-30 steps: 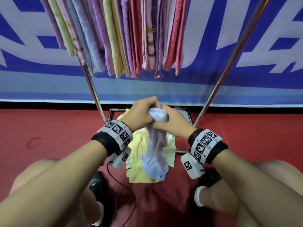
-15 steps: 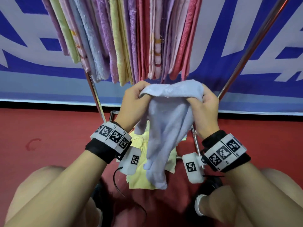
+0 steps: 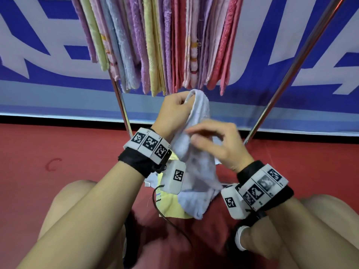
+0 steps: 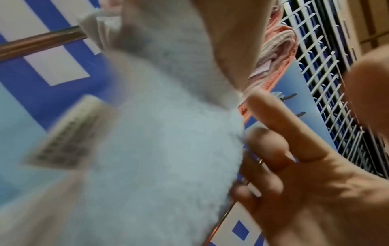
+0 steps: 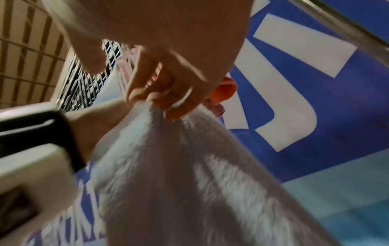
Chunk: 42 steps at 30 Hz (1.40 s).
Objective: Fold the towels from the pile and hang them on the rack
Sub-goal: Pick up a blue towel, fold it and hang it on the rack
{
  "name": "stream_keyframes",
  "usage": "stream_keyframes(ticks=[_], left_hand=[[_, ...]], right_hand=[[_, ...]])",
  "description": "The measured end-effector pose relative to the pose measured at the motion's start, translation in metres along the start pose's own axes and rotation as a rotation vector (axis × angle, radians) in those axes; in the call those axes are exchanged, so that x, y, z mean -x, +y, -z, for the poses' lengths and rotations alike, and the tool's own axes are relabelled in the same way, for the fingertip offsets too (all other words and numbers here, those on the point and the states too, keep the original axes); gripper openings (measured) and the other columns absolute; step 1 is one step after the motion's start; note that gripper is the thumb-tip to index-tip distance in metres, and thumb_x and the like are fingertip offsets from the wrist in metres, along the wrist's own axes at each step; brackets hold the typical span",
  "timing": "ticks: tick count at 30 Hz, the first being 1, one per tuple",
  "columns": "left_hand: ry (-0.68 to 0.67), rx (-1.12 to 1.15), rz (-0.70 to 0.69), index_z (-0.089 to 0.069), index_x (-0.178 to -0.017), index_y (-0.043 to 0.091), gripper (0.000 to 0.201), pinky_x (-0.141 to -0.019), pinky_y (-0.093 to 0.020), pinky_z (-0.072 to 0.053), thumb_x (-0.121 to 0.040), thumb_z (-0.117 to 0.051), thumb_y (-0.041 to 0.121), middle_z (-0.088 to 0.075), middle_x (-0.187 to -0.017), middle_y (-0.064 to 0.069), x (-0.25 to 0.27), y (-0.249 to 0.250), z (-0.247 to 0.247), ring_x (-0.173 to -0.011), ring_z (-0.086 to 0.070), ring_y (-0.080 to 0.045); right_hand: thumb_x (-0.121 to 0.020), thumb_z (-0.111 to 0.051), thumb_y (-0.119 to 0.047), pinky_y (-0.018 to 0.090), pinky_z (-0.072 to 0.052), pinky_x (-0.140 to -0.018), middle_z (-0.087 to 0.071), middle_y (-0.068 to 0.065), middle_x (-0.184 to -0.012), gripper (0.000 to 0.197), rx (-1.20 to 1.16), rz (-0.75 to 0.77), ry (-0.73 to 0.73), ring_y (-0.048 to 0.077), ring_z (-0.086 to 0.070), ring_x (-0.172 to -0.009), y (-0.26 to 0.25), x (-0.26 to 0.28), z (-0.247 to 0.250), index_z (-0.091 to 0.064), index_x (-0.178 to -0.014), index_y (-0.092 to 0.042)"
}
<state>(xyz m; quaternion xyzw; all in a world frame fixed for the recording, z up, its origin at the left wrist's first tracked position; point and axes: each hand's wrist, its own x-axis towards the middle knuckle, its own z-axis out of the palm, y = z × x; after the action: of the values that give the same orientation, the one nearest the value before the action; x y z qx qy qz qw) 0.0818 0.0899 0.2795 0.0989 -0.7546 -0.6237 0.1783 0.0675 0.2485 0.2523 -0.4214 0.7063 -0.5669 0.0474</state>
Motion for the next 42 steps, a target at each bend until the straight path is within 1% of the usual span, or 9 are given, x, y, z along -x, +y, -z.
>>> stream_keyframes(ticks=[3, 5, 9, 16, 20, 24, 33, 39, 42], left_hand=[[-0.123, -0.032, -0.108, -0.067, -0.064, 0.018, 0.037, -0.06, -0.019, -0.04, -0.099, -0.059, 0.019, -0.056, -0.063, 0.011, 0.004, 0.006, 0.003, -0.062, -0.047, -0.002], [-0.193, -0.076, -0.154, -0.068, -0.069, 0.023, 0.032, -0.061, -0.015, -0.042, -0.098, -0.06, 0.012, -0.061, -0.064, 0.015, 0.007, 0.011, 0.002, -0.064, -0.052, 0.002], [-0.266, -0.085, -0.121, -0.07, -0.095, 0.008, 0.007, -0.078, -0.035, -0.055, -0.095, -0.065, 0.013, -0.076, -0.087, -0.001, 0.001, 0.011, 0.002, -0.085, -0.072, -0.016], [-0.136, -0.069, 0.057, -0.034, -0.143, 0.025, 0.085, -0.089, -0.032, -0.056, -0.077, -0.085, 0.04, -0.072, -0.096, 0.002, 0.013, -0.003, -0.007, -0.09, -0.071, -0.011], [-0.223, -0.276, 0.101, -0.063, -0.114, 0.018, 0.056, -0.078, -0.035, -0.058, -0.069, -0.091, 0.038, -0.073, -0.092, 0.002, 0.008, -0.016, 0.007, -0.081, -0.069, -0.01], [-0.26, -0.32, 0.038, -0.073, -0.083, 0.013, 0.022, -0.065, -0.029, -0.051, -0.079, -0.084, 0.031, -0.073, -0.076, 0.0, 0.011, -0.017, 0.011, -0.066, -0.06, -0.006], [-0.119, -0.176, 0.001, -0.073, -0.087, 0.013, 0.012, -0.073, -0.028, -0.055, -0.088, -0.07, 0.001, -0.075, -0.083, -0.005, 0.007, -0.013, 0.029, -0.074, -0.067, -0.009], [-0.182, -0.317, -0.092, -0.069, -0.095, 0.017, 0.018, -0.086, -0.029, -0.057, -0.084, -0.075, 0.004, -0.077, -0.09, 0.001, -0.001, -0.016, 0.04, -0.085, -0.072, -0.007], [-0.128, -0.515, -0.105, -0.066, -0.076, 0.021, 0.017, -0.066, -0.03, -0.05, -0.084, -0.078, 0.029, -0.069, -0.071, 0.006, 0.0, -0.025, 0.037, -0.066, -0.06, -0.006]], right_hand=[[-0.086, -0.075, -0.026, 0.023, -0.048, -0.086, -0.061, 0.007, -0.114, 0.037, 0.046, 0.032, 0.322, 0.01, -0.059, -0.1, 0.002, -0.012, 0.016, -0.066, -0.12, -0.015], [-0.081, -0.082, -0.029, 0.028, -0.05, -0.101, -0.06, -0.002, -0.133, 0.059, -0.002, -0.113, 0.143, 0.009, -0.059, -0.122, 0.002, -0.018, 0.016, -0.056, -0.134, -0.024], [-0.08, -0.084, -0.004, 0.022, -0.055, -0.083, -0.079, -0.002, -0.099, 0.034, -0.09, -0.229, 0.229, 0.008, -0.073, -0.097, 0.002, -0.026, 0.016, -0.075, -0.112, -0.013], [-0.088, -0.081, -0.028, 0.027, -0.031, -0.056, -0.036, -0.01, -0.047, 0.046, 0.101, -0.307, 0.38, 0.003, -0.034, -0.053, 0.014, -0.025, 0.015, -0.059, -0.05, -0.018], [-0.082, -0.085, -0.035, 0.035, -0.039, -0.056, -0.048, 0.011, -0.052, 0.039, 0.088, -0.312, 0.499, 0.007, -0.042, -0.057, 0.014, -0.026, 0.015, -0.066, -0.058, -0.009], [-0.079, -0.087, -0.034, 0.029, -0.036, -0.053, -0.043, -0.005, -0.054, 0.046, 0.002, -0.325, 0.554, 0.01, -0.04, -0.057, 0.02, -0.028, 0.018, -0.056, -0.049, -0.019], [-0.083, -0.085, -0.014, 0.026, -0.059, -0.088, -0.08, 0.002, -0.102, 0.028, -0.045, -0.272, 0.067, 0.011, -0.074, -0.097, 0.018, -0.023, 0.038, -0.078, -0.109, -0.01], [-0.075, -0.089, -0.007, 0.021, -0.055, -0.071, -0.078, -0.001, -0.082, 0.015, -0.066, -0.259, 0.157, 0.004, -0.069, -0.077, 0.019, -0.025, 0.041, -0.079, -0.081, -0.016], [-0.073, -0.092, -0.011, 0.025, -0.052, -0.068, -0.069, 0.01, -0.075, 0.024, -0.058, -0.245, 0.199, 0.009, -0.062, -0.072, 0.02, -0.025, 0.039, -0.068, -0.07, -0.013]])
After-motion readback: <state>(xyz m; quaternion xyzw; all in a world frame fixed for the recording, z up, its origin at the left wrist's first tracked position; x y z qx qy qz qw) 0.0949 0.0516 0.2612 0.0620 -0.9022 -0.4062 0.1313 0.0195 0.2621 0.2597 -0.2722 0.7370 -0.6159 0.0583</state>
